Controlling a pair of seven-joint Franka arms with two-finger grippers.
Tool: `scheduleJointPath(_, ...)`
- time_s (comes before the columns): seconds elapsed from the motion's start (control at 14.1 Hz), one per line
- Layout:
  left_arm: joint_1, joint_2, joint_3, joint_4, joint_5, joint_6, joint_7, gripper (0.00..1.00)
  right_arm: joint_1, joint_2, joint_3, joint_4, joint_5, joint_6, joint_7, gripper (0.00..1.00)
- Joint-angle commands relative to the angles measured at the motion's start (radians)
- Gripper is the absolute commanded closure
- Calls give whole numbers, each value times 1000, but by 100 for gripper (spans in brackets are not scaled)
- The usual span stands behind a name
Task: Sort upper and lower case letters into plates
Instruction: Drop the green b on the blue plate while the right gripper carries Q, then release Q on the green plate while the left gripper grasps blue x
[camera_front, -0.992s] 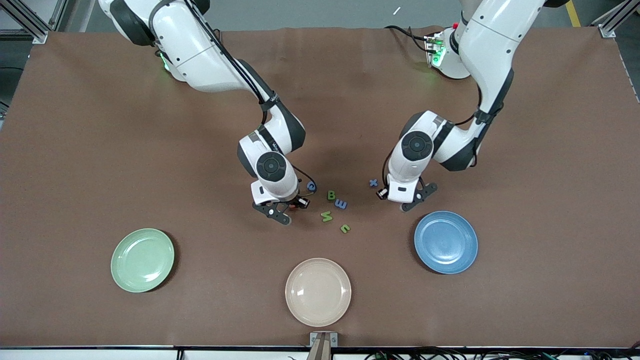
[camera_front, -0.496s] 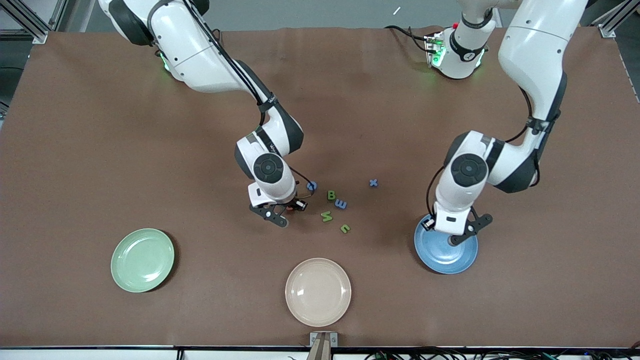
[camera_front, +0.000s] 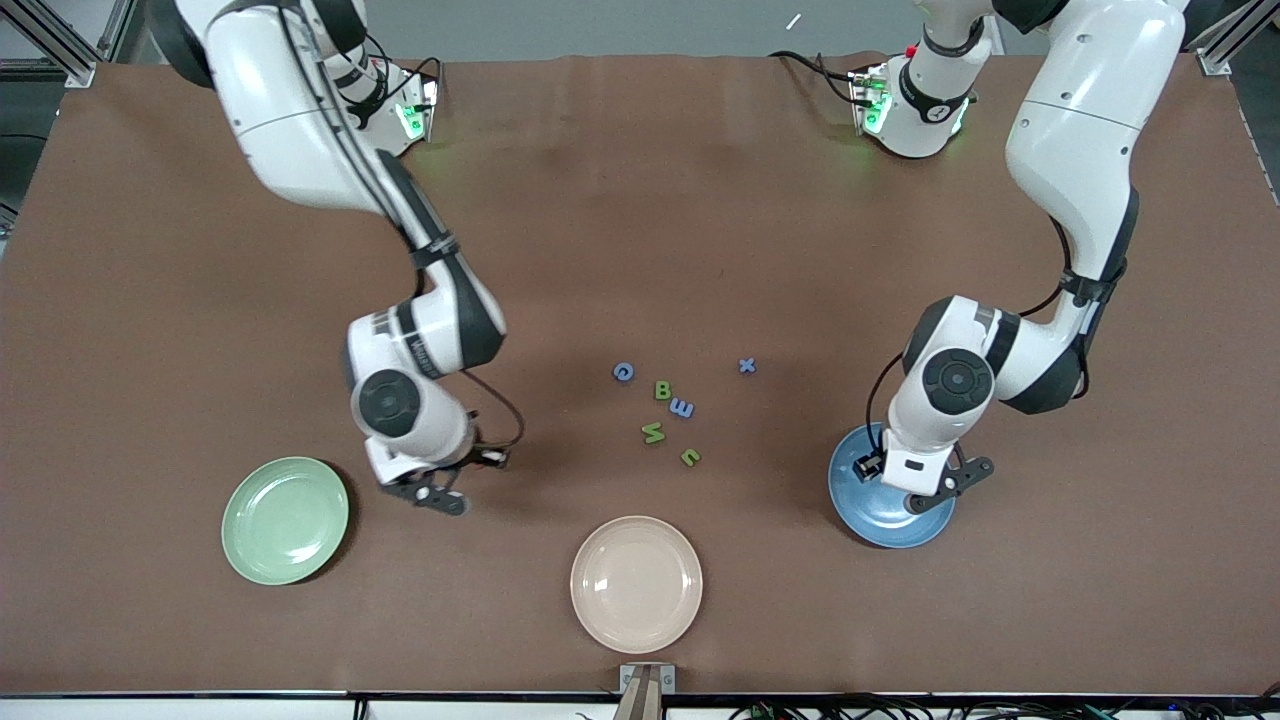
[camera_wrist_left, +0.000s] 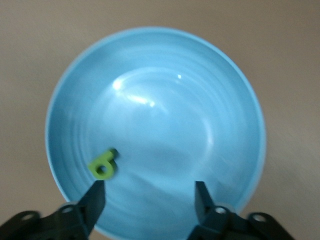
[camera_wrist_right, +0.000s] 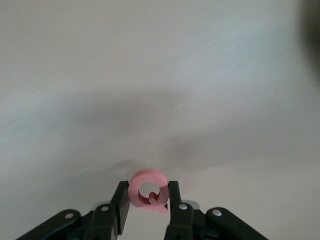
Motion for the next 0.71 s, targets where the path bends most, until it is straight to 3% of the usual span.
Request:
scheduleJointPath(0.0,-69,-50,-54,-14,18,-120,-95,0,-118,-13,21,-8,2,-12,-230,96)
scheduleJointPath(0.28,-169,-37,-113,-68,21,-115,-178,5,-207,-1,1,10,-47,-1,-536,96)
scheduleJointPath(0.35,-187,-37,-120,-95,24,-81,-163,15,-225,5,-2,16,-81,4,-585,95)
scheduleJointPath(0.57,-212,-37,-125,-186,30,89,-162,27,-256,27,-2,39,-188,76,-726,93)
scheduleJointPath(0.64,-212,-37,-125,-204,32,106,-162,33,-262,33,-2,38,-231,111,-742,84)
